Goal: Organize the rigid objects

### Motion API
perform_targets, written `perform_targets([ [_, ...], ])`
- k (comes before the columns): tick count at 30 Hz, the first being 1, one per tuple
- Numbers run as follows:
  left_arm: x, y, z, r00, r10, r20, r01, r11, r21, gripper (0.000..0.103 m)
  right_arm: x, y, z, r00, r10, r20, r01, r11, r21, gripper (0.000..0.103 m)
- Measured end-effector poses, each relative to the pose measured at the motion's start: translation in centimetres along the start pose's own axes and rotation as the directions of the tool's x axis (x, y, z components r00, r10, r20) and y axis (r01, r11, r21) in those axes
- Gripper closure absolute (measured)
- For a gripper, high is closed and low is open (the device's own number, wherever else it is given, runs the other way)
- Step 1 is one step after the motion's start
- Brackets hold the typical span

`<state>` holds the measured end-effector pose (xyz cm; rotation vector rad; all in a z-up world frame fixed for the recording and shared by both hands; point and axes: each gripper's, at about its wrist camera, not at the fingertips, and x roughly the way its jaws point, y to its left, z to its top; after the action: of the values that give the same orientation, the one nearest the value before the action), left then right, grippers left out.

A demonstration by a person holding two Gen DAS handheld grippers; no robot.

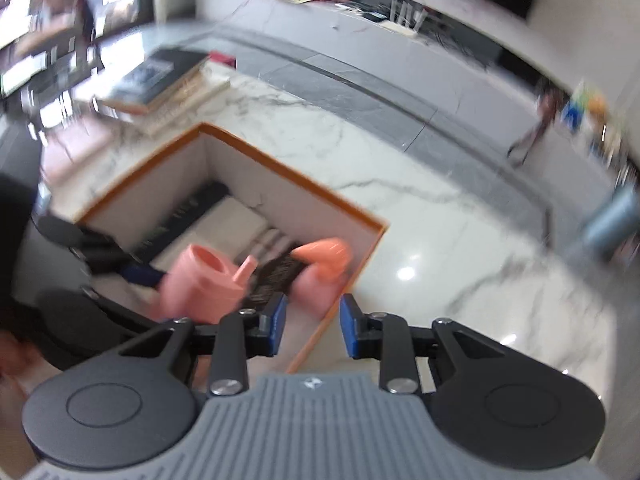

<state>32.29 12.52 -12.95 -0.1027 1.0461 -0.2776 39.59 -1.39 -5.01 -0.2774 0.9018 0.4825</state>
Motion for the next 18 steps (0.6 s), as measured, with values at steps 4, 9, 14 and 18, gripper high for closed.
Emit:
perform_targets([
  [4, -0.2, -0.2, -0.7, 0.999, 0.035, 0.015, -0.035, 0.999, -0.003, 0.04, 0.4, 0.8, -0.3, 0.986, 0.165, 0.003, -0.165, 0.983, 0.08, 0.074],
  [9, -0.4, 0.4, -0.8, 0.999, 0.037, 0.037, -0.037, 0.999, 0.006, 0.04, 0.9, 2.7, 0.1, 0.973, 0.229, -0.005, -0.229, 0.973, 0.01, 0.073],
  [14, -0.3, 0.4, -0.7, 0.999, 0.02, 0.034, -0.022, 0.999, 0.04, 0.037, 2.7, 3.1, 0.0, 0.968, 0.24, -0.07, -0.241, 0.971, -0.001, 0.062],
  [18, -0.5, 0.7, -0.9, 0.999, -0.015, 0.036, 0.014, 0.999, 0.038, 0.03, 3.8, 3.1, -0.1, 0.962, 0.261, -0.085, -0.259, 0.965, 0.031, 0.056],
])
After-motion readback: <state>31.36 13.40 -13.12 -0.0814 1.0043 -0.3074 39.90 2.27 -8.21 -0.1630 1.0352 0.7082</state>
